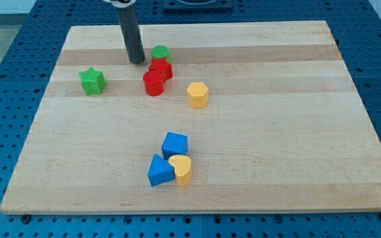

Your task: Slightly push the green circle diagonal to the top left side of the yellow hexagon

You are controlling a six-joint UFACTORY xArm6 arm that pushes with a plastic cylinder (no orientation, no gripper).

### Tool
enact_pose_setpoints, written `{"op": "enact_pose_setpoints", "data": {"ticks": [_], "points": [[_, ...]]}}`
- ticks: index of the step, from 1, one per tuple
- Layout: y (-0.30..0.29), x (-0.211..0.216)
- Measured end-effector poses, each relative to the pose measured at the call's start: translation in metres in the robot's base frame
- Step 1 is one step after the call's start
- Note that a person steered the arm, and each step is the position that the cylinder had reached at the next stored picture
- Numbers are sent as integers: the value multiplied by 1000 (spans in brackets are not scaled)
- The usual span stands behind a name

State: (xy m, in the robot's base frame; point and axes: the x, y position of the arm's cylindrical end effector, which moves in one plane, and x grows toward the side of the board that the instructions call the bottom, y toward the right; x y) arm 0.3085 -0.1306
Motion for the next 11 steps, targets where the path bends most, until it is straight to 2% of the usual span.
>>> {"op": "enact_pose_setpoints", "data": {"ticks": [2,5,8,11], "points": [[29,3],[-1,-7],[17,-22],[129,-21]]}}
